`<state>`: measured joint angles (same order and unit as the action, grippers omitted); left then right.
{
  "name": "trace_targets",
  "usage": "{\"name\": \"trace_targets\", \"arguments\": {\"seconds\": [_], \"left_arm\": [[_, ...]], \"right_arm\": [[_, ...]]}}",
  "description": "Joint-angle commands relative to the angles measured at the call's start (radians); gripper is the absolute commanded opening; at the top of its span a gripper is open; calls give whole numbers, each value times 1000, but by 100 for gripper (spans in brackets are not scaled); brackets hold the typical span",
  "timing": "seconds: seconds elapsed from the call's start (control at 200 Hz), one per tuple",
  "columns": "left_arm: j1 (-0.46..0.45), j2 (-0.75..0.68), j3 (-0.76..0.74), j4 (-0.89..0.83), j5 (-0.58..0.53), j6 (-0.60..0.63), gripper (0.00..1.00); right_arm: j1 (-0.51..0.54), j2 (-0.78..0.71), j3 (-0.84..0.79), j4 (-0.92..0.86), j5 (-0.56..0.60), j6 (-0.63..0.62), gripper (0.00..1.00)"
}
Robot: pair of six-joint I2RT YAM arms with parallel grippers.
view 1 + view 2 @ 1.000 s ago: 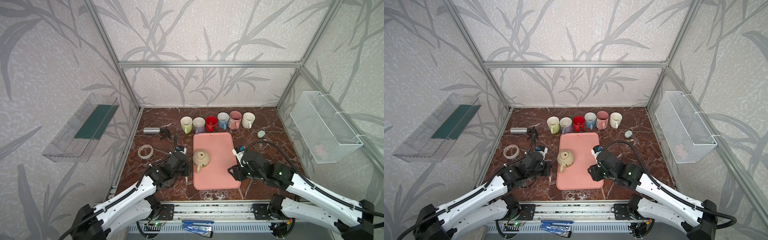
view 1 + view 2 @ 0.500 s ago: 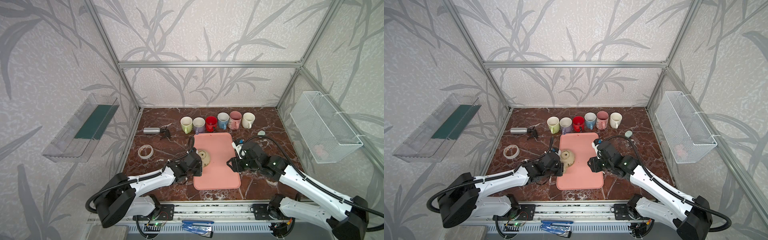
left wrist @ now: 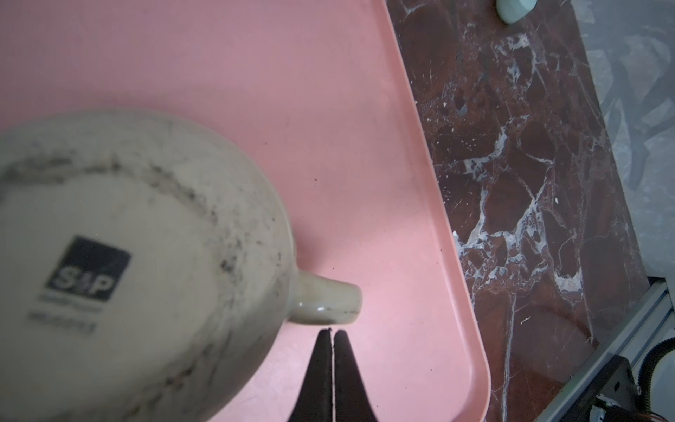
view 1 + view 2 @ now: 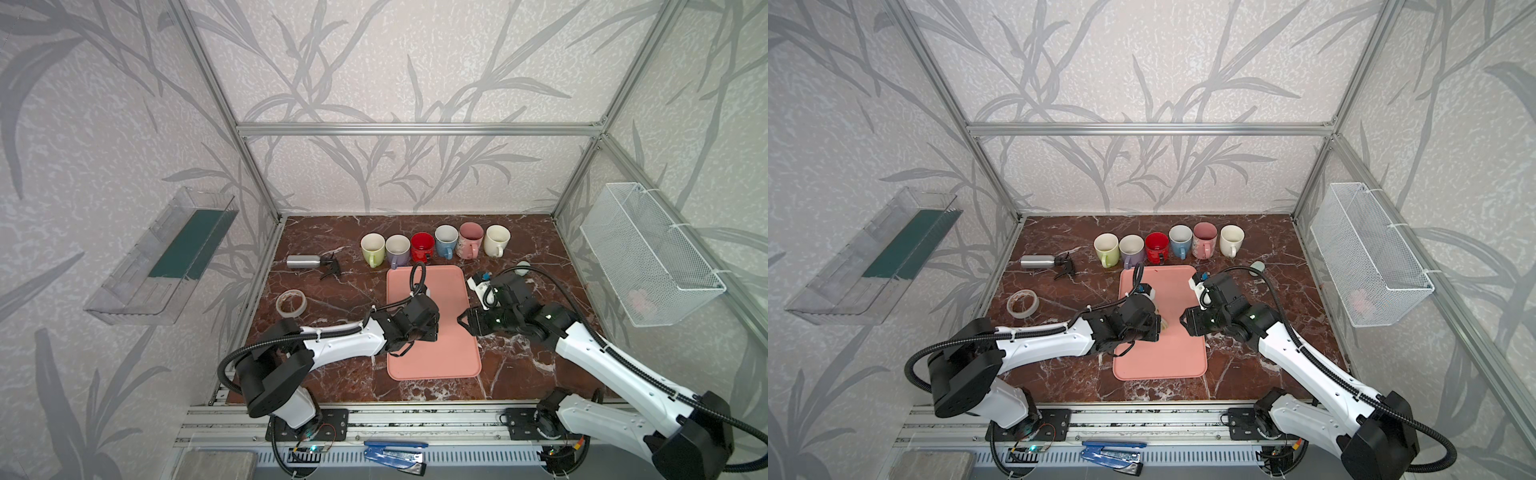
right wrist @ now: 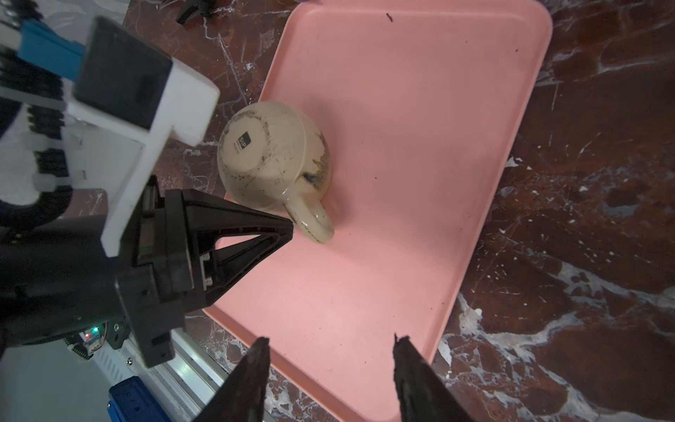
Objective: Turn the mug right side up
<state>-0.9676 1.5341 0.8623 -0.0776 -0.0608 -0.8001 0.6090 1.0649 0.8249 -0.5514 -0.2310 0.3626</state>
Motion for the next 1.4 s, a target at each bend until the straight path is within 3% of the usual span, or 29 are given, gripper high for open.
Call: {"name": "trace_targets", "arguments": {"seconds": [0.0, 0.13, 0.26, 0.46, 0.7, 0.84, 1.055, 1.265, 1.395], "left_arm": [[-12, -124, 12, -85, -101, -26, 1], [-32, -298, -20, -188, -169, -28, 10], [-53, -513, -66, -315, -220, -28, 21], [-58, -805, -124, -504, -257, 32, 42], [-52, -869, 22, -722, -291, 295, 65], [-40, -857, 48, -692, -257, 399, 69], [-19, -857, 123, -713, -187, 515, 70], [-14, -967, 38, -618, -295, 593, 70], [24, -1017, 1, -619, -303, 597, 70]], "right_arm": [[-1, -27, -24, 36, -24, -36, 56], [1, -70, -65, 101, -51, -33, 57], [29, -22, -75, 129, -65, -34, 57], [166, 60, 5, 72, 102, -101, 57], [184, 165, 123, -34, 84, -280, 56], [183, 238, 194, -131, 103, -352, 57], [184, 286, 193, -123, 91, -406, 57], [178, 336, 226, -123, 141, -441, 48], [178, 413, 264, -130, 148, -453, 45]]}}
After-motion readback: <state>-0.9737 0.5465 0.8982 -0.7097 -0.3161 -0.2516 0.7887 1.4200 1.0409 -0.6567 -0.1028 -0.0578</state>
